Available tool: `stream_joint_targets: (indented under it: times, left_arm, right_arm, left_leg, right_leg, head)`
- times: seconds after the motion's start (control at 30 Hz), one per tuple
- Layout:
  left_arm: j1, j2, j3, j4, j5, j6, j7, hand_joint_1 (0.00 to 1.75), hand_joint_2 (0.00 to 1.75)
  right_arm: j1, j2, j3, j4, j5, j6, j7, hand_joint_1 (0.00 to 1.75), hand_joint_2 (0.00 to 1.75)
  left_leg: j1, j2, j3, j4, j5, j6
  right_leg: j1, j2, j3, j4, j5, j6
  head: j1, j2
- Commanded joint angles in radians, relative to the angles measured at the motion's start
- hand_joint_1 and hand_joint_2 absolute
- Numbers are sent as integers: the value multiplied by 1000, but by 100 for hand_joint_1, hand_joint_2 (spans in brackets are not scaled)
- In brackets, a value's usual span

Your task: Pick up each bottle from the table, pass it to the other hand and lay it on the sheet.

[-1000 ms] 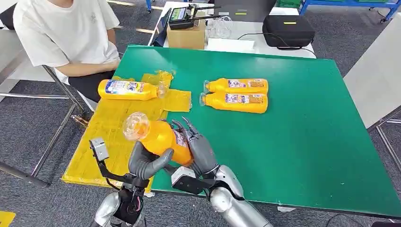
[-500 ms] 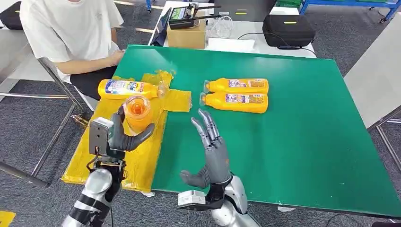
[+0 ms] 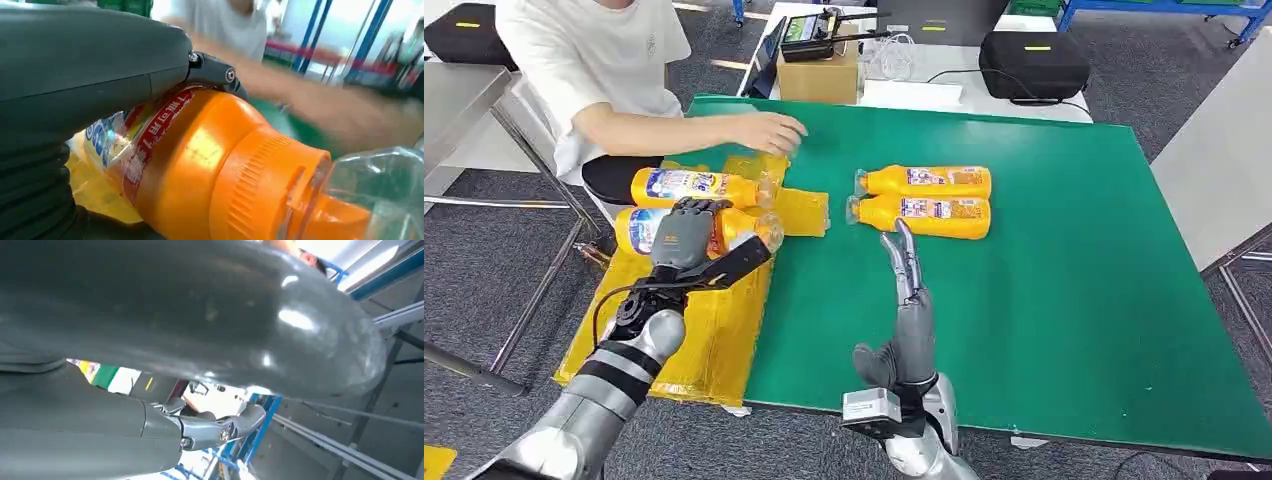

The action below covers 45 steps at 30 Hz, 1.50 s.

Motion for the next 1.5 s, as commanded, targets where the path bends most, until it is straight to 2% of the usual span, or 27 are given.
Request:
stream_joint_targets:
  times: [0.03,0.17,0.2,0.23,0.27,0.3,0.5,0.67,0.73,0.77,0.83,0.87,0.9,0.93,0.97,1.0,1.03,1.1,1.17,1.3,1.33,1.4,1.5]
  left_arm:
    - [-175,-55,26,418,92,-156,-4,175,175]
    - [-183,-60,44,473,132,-204,-19,175,175]
    - [-180,-61,75,482,175,-239,-26,84,175]
    - [-177,-55,79,486,198,-279,-39,38,175]
    - [-174,-49,79,489,210,-302,-45,0,175]
    - [-174,-36,69,497,228,-366,-57,0,175]
    - [-185,-17,-4,506,201,-417,-61,0,175]
    - [-157,-6,-34,463,247,-461,-120,0,175]
    - [-113,-7,-36,359,295,-414,-193,0,175]
    - [-103,-9,-40,332,300,-414,-186,0,175]
    - [8,-34,69,94,554,-424,-271,0,175]
    - [45,-20,47,-2,581,-430,-219,0,175]
    - [84,-32,82,-91,694,-419,-231,0,175]
    - [124,-48,112,-180,795,-393,-274,0,175]
    - [177,-36,107,-294,847,-367,-257,0,175]
    - [215,-57,140,-365,926,-334,-286,0,175]
    - [261,-74,166,-449,1026,-332,-293,0,175]
    - [319,-81,180,-558,1093,-305,-297,0,175]
    - [391,-111,210,-670,1165,-262,-321,0,175]
    - [477,-134,222,-780,1110,-158,-397,0,175]
    - [505,-145,230,-816,1116,-148,-404,0,175]
    - [523,-145,229,-835,1116,-147,-403,0,175]
    - [552,-157,240,-876,1127,-141,-422,0,175]
  right_arm:
    - [-29,-22,31,12,-60,54,-13,0,0]
    - [-27,-17,34,26,-74,60,-21,0,0]
    - [-27,-16,33,29,-86,65,-29,0,0]
    - [-25,-14,31,35,-96,70,-32,0,0]
    - [-24,-13,30,38,-101,72,-33,0,0]
    - [-22,-10,23,46,-122,80,-41,0,0]
    - [-23,-6,13,61,-138,85,-53,0,0]
    - [-26,-8,0,78,-143,88,-59,0,0]
    - [-22,-10,-12,84,-139,80,-68,0,0]
    - [-21,-12,-14,84,-139,81,-69,0,0]
    - [-17,-24,-14,101,-83,36,-61,0,0]
    - [-18,-26,-12,111,-82,34,-63,0,0]
    - [-24,-33,-7,140,-20,-9,-38,0,0]
    - [-34,-44,4,176,31,-2,26,0,0]
    - [-40,-46,7,204,48,10,50,0,0]
    - [-51,-54,16,245,100,21,107,0,175]
    - [-66,-70,37,285,200,28,183,0,175]
    - [-60,-76,30,318,219,36,207,0,175]
    - [-47,-96,32,335,324,53,302,0,175]
    - [7,-131,8,318,451,62,413,0,175]
    - [20,-144,-8,310,498,89,478,0,175]
    - [31,-160,-18,299,497,94,478,0,175]
    - [39,-177,-54,300,560,168,560,0,175]
  left_leg:
    - [0,-3,2,-1,0,2]
    - [1,-1,4,-3,-1,3]
    - [1,-2,4,-3,0,4]
    - [0,-2,1,-1,0,2]
    - [1,-1,3,-3,0,3]
    - [0,0,2,-2,0,2]
    - [0,-1,3,-3,0,3]
    - [0,-1,4,-2,0,2]
    - [0,-1,7,-4,1,3]
    - [0,-1,6,-3,0,3]
    - [0,-2,6,-3,0,3]
    - [0,-2,7,-5,1,4]
    - [0,-1,6,-3,0,3]
    - [0,-2,6,-3,0,4]
    - [0,-1,5,-2,-1,3]
    - [0,-1,6,-3,-1,3]
    - [1,0,8,-4,-1,5]
    - [0,1,6,-3,-2,3]
    - [0,0,4,-3,-1,3]
    - [0,0,3,-3,-2,3]
    - [0,0,4,-3,-2,4]
    - [0,-2,3,-3,-2,4]
    - [0,-2,0,-1,-2,3]
  right_leg:
    - [1,-3,3,-2,-1,-3]
    - [2,0,4,-3,-1,-5]
    - [2,-2,5,-4,0,-6]
    - [1,-1,2,-1,0,-3]
    - [2,0,4,-3,0,-5]
    - [1,1,2,-2,0,-3]
    - [1,-1,4,-3,0,-4]
    - [0,0,5,-2,0,-3]
    - [1,0,8,-4,1,-5]
    - [1,-1,8,-3,1,-3]
    - [1,-1,8,-3,1,-4]
    - [1,-1,9,-5,1,-5]
    - [1,-1,8,-4,0,-3]
    - [1,-1,8,-4,0,-4]
    - [0,-1,7,-2,0,-3]
    - [1,0,7,-4,0,-3]
    - [2,1,9,-6,0,-5]
    - [1,2,7,-4,0,-4]
    - [1,1,5,-4,0,-3]
    - [1,0,4,-4,-1,-4]
    - [1,0,5,-5,-1,-4]
    - [1,-1,5,-5,-1,-4]
    - [0,-2,1,-3,-1,-2]
  head:
    - [0,0]
    - [0,0]
    - [0,0]
    - [0,0]
    - [0,0]
    - [0,0]
    - [0,0]
    - [0,0]
    - [0,0]
    - [0,0]
    - [0,0]
    - [0,0]
    - [1,0]
    - [0,0]
    - [0,0]
    - [1,0]
    - [0,0]
    - [0,0]
    - [-1,0]
    - [0,0]
    - [0,0]
    - [0,0]
    - [0,0]
